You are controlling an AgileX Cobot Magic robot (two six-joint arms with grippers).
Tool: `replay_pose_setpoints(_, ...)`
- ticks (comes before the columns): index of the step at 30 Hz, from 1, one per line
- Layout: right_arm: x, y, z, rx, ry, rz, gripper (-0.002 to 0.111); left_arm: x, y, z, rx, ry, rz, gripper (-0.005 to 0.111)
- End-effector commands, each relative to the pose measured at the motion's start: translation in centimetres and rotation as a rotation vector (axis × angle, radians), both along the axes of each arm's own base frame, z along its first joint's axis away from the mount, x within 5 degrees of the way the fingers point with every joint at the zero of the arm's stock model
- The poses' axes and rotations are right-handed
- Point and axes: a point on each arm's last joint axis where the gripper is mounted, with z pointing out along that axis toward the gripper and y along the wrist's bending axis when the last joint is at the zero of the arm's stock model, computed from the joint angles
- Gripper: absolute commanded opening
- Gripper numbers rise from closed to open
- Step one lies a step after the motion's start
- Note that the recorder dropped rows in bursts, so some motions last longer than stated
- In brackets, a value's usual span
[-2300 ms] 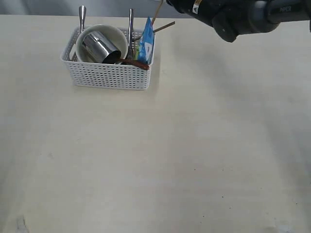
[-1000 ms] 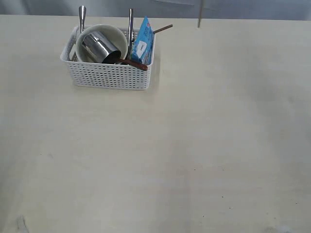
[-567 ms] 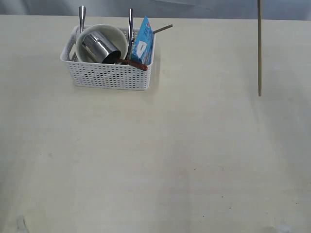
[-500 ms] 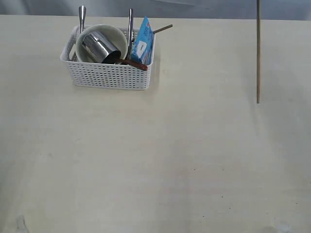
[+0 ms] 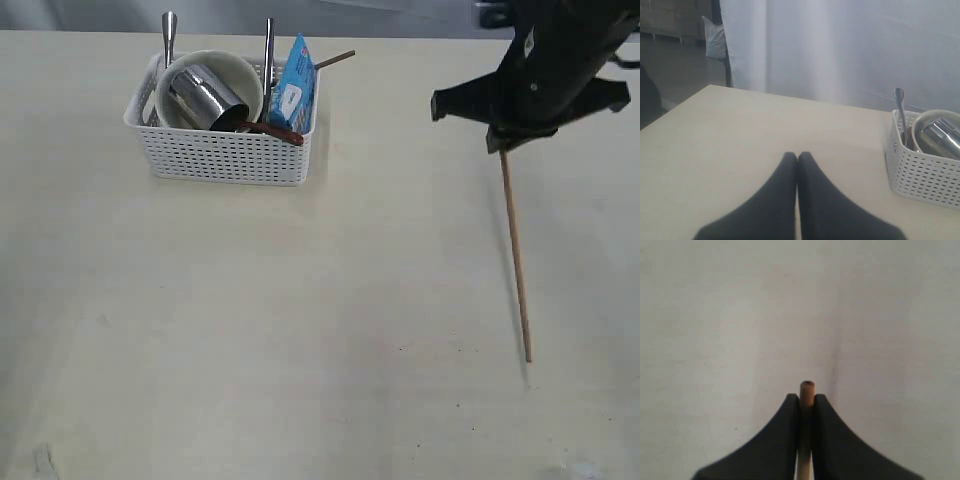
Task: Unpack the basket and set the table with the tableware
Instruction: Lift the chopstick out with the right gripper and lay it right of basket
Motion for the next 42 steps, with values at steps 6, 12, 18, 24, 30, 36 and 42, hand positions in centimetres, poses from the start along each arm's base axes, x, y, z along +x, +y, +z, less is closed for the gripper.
replay_pose_setpoints(6,-2.2,-0.1,-4.4,0.111,-0.014,-0.024,0.000,0.0,0.0,-0.1,0.000,-0.002,0.004,0.000)
replay_pose_setpoints(12,-2.7,-0.4,-5.6,0.085,0.020,-0.013,0.000,0.0,0.0,-0.1,0.000,-0.002,0.004,0.000)
replay_pose_setpoints(18,-2.6,-0.3,-7.7,0.059,0.083,-0.006,0.000,0.0,0.0,-0.1,0.000,-0.002,0.004,0.000)
replay_pose_setpoints(24,-2.5,-0.2,-9.4,0.047,0.129,-0.006,0.000,0.0,0.0,-0.1,0.000,-0.002,0.004,0.000)
replay_pose_setpoints(30,-2.5,-0.2,-9.4,0.049,0.130,-0.009,0.000,0.0,0.0,-0.1,0.000,-0.002,0.004,0.000)
replay_pose_setpoints(36,-2.5,-0.1,-9.5,0.050,0.137,-0.005,0.007,0.0,0.0,-0.1,0.000,-0.002,0.004,0.000)
replay_pose_setpoints(42,-2.5,-0.1,-9.5,0.053,0.134,-0.006,0.043,0.0,0.0,-0.1,0.000,-0.002,0.004,0.000)
